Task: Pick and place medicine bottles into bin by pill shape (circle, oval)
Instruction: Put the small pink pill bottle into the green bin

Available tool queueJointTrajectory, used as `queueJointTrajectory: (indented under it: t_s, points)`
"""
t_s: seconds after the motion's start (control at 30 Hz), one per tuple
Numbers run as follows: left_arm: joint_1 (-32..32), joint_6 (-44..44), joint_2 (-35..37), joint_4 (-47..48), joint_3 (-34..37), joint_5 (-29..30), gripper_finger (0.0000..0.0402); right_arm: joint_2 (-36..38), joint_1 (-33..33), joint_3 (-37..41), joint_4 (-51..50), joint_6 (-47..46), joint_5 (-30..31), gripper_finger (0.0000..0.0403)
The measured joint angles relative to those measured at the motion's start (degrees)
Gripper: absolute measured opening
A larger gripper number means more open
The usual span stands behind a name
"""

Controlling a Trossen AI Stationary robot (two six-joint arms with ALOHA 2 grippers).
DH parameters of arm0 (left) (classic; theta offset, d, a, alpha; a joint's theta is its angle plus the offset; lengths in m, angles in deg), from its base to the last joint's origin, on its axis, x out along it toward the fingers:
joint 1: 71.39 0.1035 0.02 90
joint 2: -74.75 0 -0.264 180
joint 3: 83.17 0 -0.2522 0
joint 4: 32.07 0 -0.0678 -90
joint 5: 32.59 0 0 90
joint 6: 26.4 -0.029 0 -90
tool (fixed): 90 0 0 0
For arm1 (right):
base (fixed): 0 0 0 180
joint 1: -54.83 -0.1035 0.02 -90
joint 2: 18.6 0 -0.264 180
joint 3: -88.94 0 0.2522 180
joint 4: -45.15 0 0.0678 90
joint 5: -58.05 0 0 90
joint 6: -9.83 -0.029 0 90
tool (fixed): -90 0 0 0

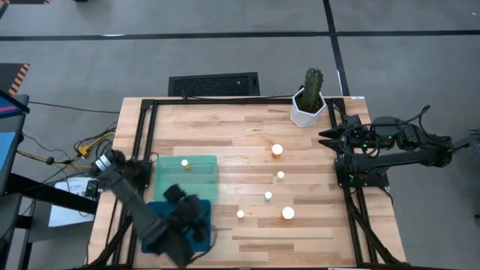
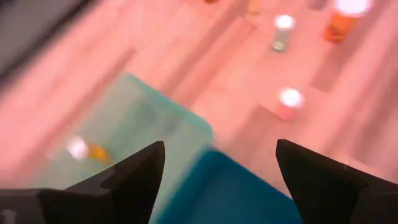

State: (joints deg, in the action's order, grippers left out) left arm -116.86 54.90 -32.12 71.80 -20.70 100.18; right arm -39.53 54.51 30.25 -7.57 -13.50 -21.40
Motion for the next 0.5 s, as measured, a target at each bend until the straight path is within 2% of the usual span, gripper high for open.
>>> queueJointTrajectory:
  t_s: [0.23, 0.5]
  points:
    - [11.98, -23.78, 0.00, -4.73, 0.04, 0.82, 0.0302, 0.00, 0.00, 0.00, -0.04, -0.01, 0.00, 0.0175]
    - [21.24, -42.48, 0.00, -18.10, 0.04, -1.27, 0.0302, 0.00, 0.00, 0.00, -0.04, 0.29, -0.02, 0.0175]
